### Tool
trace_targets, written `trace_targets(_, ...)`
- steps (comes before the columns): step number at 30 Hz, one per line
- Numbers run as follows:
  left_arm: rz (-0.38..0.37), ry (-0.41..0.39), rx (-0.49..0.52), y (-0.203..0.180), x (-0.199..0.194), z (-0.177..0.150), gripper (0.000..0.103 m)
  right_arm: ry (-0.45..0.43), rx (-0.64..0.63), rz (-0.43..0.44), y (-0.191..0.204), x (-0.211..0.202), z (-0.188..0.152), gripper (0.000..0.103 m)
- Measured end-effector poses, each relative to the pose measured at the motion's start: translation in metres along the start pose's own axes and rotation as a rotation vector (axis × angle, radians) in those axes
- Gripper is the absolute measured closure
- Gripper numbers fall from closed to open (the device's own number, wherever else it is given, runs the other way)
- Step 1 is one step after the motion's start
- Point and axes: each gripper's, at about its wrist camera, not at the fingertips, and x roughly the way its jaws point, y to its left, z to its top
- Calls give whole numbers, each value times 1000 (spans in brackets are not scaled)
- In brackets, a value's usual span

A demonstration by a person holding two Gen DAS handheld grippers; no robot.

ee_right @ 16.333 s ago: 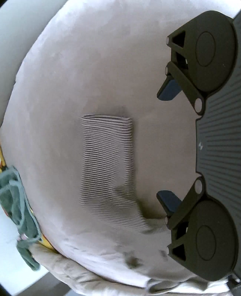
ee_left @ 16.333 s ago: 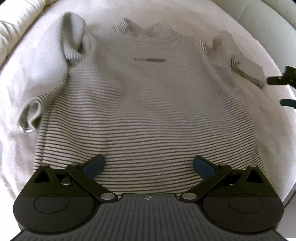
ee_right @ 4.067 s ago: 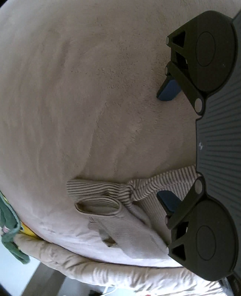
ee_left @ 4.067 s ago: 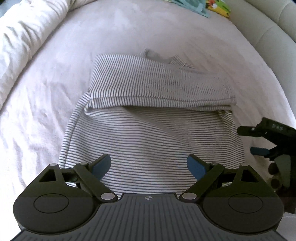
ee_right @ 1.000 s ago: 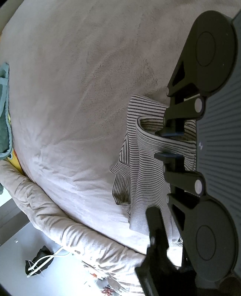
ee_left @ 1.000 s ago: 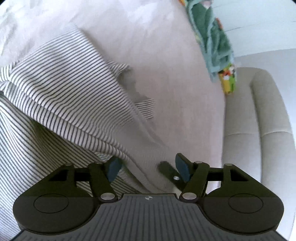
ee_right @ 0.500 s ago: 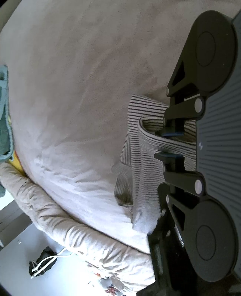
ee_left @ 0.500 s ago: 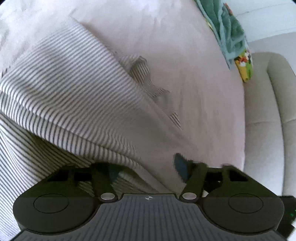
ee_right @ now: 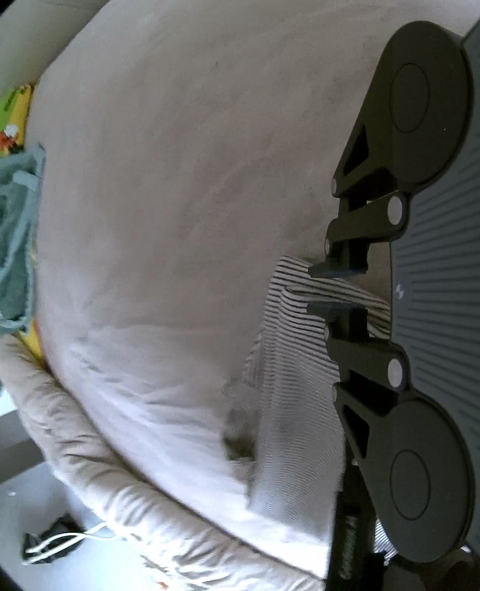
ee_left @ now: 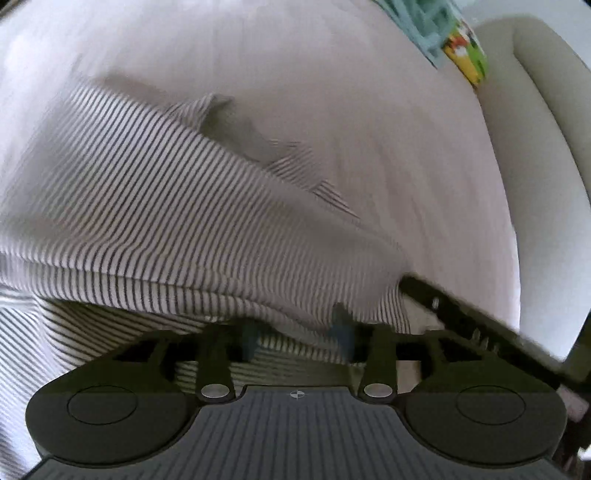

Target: Fold clothes

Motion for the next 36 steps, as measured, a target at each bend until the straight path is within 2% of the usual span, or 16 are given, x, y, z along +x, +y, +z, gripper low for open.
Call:
trace_targets(5, 1, 63, 105, -11, -27, -6, 33, -95, 22, 19, 18, -20, 8, 82)
trace_targets(7, -9, 34, 183, -10, -45, -9, 29, -112, 4, 45, 29, -22, 10, 81)
trace_targets(9, -17, -23, 256, -5, -62, -5, 23, -112, -13, 68, 39, -20, 9, 68)
trace_targets(12, 28, -87, 278, 14, -65, 8, 18, -79, -39, 84, 52, -7, 0, 47)
trace_targets(15, 129, -50, 276, 45, -42, 26, 20, -3, -57, 56, 53, 18, -18, 47)
trace_targets(16, 144, -25, 292, 52, -36, 29, 27, 20, -59, 40, 51, 26, -26, 47)
trace_targets(19, 118, 1, 339, 59, -39, 36, 25, 5, -106, 33, 57, 28, -29, 47)
trace_targets(21, 72, -6, 336, 58, -53, 43, 17, 2, -74, 47, 55, 15, -16, 46)
trace_targets(24, 4, -33, 248, 77, -71, 64, 13, -12, 11, 53, 39, -1, 3, 44)
trace_targets(26, 7, -27, 175, 95, -71, 78, 13, -4, 77, 51, 21, -3, 15, 43)
trace_targets(27, 32, -5, 145, 104, -65, 84, 14, 40, 101, 59, 12, 8, 18, 43)
trace_targets(30, 68, 65, 103, 123, -42, 92, 18, 176, 191, 101, -8, 46, 21, 43)
trace_targets(33, -23, 97, 97, 123, -21, 94, 18, 190, 256, 178, -11, 66, 25, 34)
trace_targets(34, -53, 102, 94, 122, -16, 95, 22, 189, 270, 202, -10, 70, 27, 34)
trace_targets(35, -75, 99, 85, 120, -13, 98, 33, 186, 254, 229, -5, 71, 29, 34)
trace_targets(36, -97, 95, 76, 118, -11, 101, 36, 185, 239, 265, -2, 71, 31, 35)
